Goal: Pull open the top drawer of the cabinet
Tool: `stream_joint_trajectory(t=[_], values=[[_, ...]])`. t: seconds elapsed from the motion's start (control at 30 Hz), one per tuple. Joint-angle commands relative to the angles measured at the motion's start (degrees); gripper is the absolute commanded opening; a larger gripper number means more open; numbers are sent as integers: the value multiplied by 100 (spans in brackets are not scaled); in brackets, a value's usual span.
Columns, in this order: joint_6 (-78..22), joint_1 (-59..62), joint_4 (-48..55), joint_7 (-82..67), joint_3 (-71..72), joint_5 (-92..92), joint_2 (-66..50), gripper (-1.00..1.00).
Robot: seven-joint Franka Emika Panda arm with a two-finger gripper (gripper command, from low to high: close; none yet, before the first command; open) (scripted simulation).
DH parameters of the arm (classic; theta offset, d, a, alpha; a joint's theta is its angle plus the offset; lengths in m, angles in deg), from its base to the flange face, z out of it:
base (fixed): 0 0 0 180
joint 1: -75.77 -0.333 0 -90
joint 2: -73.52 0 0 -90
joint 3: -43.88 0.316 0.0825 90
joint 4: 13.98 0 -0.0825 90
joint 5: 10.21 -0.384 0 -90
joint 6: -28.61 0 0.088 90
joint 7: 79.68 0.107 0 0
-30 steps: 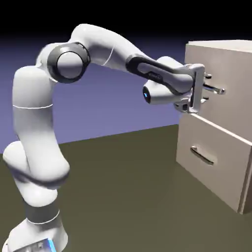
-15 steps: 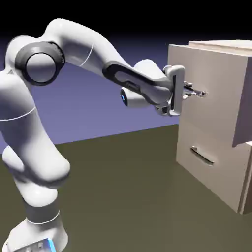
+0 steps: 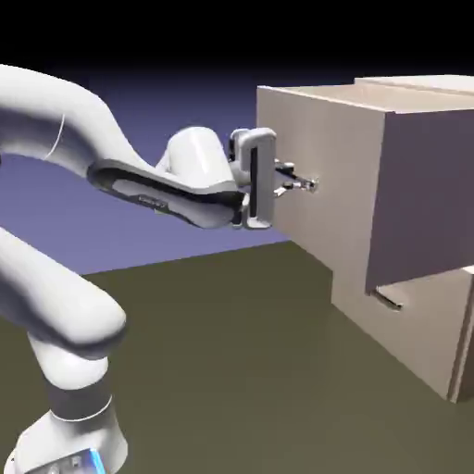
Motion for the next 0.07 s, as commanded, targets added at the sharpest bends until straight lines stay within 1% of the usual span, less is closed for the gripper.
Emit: stream_joint_trajectory(t=[0.0,0.03], values=[[26,2,-138,-170,3,-135,-207,100],[51,3,-275,-341,6,-271,-415,100]])
